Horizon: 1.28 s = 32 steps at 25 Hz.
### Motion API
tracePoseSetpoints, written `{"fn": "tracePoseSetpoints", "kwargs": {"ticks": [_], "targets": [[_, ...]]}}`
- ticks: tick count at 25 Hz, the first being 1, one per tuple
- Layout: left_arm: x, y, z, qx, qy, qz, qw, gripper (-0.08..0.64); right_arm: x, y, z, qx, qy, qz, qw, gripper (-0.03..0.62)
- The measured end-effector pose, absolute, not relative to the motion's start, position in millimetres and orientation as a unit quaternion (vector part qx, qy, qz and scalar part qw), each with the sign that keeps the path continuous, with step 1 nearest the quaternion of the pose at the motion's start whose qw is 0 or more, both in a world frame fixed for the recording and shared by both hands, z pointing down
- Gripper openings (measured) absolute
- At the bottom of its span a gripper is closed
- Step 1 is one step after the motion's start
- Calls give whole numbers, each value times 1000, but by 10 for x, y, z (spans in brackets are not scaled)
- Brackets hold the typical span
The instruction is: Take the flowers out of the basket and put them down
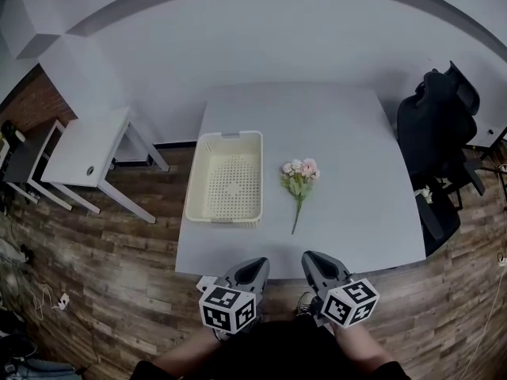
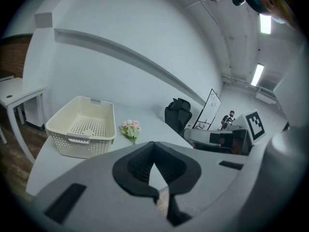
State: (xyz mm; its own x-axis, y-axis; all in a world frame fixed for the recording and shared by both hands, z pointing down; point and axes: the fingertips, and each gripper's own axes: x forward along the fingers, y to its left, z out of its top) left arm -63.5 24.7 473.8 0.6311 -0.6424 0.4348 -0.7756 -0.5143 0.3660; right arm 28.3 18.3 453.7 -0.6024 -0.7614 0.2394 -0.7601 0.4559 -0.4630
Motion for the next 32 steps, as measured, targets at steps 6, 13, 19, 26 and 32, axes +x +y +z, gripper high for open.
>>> {"fn": "tracePoseSetpoints", "kwargs": {"ticks": [6, 13, 19, 26, 32], "targets": [[-870, 374, 4771, 873, -385, 122, 274, 6, 2, 371, 4579, -466, 842, -270, -4, 20], [-1034, 465, 4788, 881, -363, 126, 276, 6, -212, 510, 4602, -481, 834, -271, -6, 20], [-1120, 551, 4834, 889, -345, 132, 270, 6, -341, 615, 4654, -492, 827, -271, -5, 20], [-1180, 596, 4845, 895, -332, 136, 266, 6, -394, 679, 4689, -506, 819, -271, -1, 20], [-1238, 580, 4818, 895, -333, 134, 265, 6, -456, 656, 4643, -506, 820, -268, -1, 20]]}}
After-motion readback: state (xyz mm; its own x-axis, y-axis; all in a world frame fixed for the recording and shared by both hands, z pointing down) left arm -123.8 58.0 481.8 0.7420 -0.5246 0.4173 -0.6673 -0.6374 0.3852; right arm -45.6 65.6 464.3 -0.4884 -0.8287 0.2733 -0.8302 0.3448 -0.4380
